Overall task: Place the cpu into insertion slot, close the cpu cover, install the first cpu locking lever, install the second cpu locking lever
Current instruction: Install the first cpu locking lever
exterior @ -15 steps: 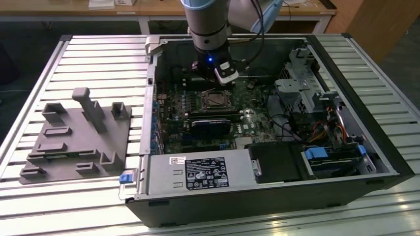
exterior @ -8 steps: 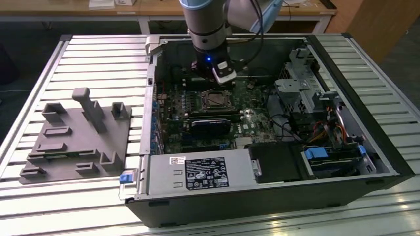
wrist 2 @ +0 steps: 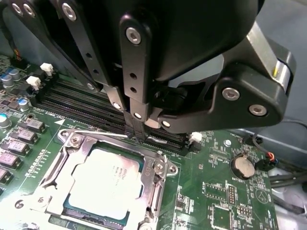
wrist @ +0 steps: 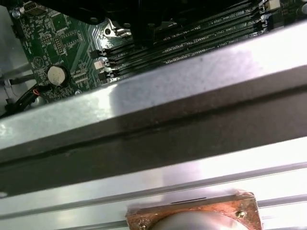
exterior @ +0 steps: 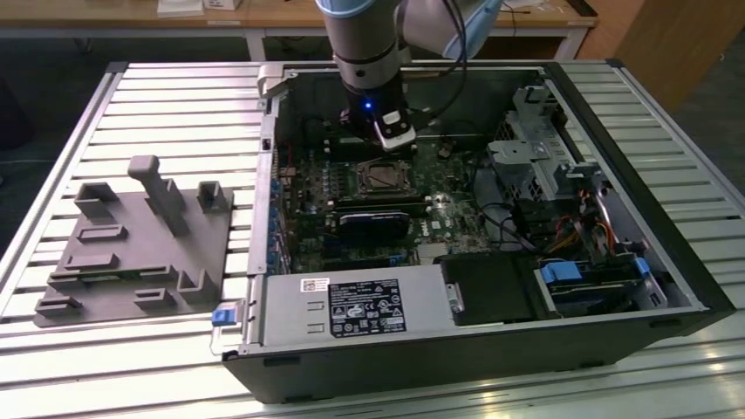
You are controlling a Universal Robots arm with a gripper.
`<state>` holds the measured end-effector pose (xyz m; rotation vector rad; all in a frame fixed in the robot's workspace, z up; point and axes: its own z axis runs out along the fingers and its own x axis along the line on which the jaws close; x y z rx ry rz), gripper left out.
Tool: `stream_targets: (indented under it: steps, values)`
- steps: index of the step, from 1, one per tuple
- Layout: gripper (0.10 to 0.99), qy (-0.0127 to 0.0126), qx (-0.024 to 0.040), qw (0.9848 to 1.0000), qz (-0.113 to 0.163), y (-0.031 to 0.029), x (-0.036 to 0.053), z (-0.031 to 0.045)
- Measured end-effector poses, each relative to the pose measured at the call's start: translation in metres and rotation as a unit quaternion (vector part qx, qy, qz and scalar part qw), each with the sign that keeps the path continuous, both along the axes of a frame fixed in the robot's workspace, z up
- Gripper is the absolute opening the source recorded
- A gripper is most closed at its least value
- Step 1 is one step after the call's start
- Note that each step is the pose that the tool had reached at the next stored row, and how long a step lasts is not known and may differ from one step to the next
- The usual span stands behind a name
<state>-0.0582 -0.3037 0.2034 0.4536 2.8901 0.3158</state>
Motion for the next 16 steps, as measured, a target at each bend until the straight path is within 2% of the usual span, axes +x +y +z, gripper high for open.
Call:
stream_targets:
  steps: [16]
  values:
    - [0.106,0.0,0.0,0.9996,-0.029,0.0032,-0.0022,-0.0039]
